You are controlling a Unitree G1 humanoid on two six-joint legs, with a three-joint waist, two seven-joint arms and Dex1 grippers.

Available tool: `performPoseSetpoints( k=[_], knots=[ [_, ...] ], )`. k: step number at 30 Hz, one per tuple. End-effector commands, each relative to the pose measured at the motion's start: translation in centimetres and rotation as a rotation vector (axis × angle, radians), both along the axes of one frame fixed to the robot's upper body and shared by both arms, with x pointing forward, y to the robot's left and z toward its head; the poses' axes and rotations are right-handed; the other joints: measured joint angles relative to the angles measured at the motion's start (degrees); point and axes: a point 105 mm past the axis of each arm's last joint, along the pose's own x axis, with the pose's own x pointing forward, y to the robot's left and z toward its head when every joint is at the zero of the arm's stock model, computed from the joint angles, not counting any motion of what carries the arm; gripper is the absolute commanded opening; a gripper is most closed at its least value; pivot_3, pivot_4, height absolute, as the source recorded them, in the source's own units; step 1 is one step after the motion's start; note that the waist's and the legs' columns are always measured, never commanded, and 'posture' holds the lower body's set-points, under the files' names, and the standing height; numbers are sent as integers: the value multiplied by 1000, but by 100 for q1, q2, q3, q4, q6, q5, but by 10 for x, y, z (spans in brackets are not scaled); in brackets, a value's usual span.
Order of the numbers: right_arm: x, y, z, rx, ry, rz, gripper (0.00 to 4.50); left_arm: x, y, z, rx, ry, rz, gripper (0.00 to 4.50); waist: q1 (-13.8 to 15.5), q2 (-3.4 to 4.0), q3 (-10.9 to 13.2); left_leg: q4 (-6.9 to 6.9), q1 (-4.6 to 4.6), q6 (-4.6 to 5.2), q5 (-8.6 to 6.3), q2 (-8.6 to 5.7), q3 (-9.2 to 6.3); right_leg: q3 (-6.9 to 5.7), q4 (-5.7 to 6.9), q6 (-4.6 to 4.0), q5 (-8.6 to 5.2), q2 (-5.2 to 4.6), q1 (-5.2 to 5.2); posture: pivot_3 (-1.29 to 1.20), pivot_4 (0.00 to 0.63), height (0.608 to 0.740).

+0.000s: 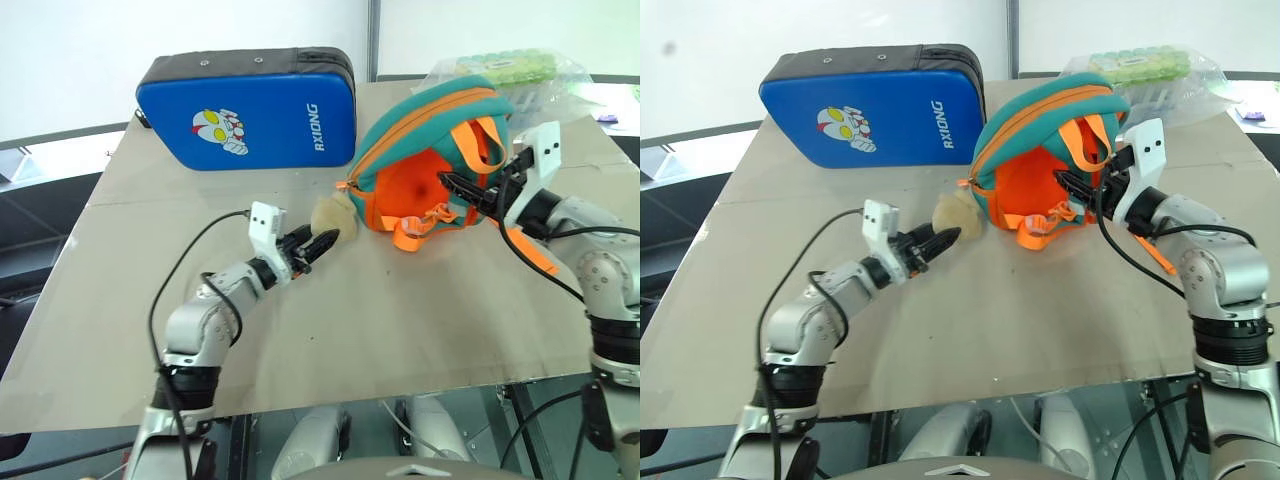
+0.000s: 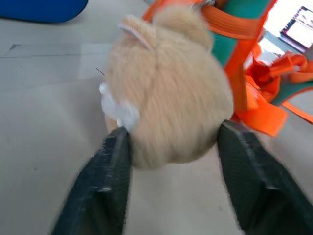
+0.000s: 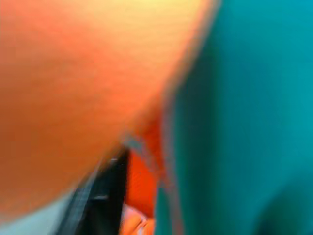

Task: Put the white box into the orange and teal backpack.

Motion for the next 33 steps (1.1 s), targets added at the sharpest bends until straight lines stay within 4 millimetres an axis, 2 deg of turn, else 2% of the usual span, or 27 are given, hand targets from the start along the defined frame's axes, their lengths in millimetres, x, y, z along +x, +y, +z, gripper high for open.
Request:
performPoseSetpoints(
  k=[1,6,13,19,24,29,33],
  knots=[
    [-32,-7,7,-119,-29,120,4344,-17,17,27,9,-103,-14,4393,36,0,0,0,-2,0,0,0,-3,-5,-7,0,0,0,2,0,150,739],
    [-51,-30,1,-156,15,165,4428,-37,33,27,98,-122,-27,4453,108,-1,1,-6,-3,1,-1,0,-4,-5,-22,0,0,-1,7,0,150,739],
    [-48,-69,-16,-212,29,36,4428,-68,34,19,145,-113,-77,4453,154,-2,2,-7,3,0,-1,2,-2,-5,-25,0,0,0,14,0,150,739],
    [-56,-66,-32,-249,73,59,4428,-74,32,19,138,-119,-84,4453,154,-1,2,-7,15,0,-1,5,-2,-7,-26,-1,0,0,26,0,150,739],
    [-70,-83,-55,-274,94,33,4428,-84,34,20,136,-129,-85,4453,158,-1,2,-10,23,3,-3,5,-5,-13,-44,0,0,0,42,0,150,739],
    [-88,-126,-80,-282,150,-58,4428,-108,57,9,183,-84,-31,4453,153,-1,2,-13,28,6,-5,6,-4,-11,-51,0,0,1,46,0,150,739],
    [-102,-153,-92,-300,183,-113,4428,-125,76,1,238,-46,22,4453,154,8,8,-16,42,6,-6,9,0,-9,-53,-1,-1,2,58,0,150,739]
  ],
)
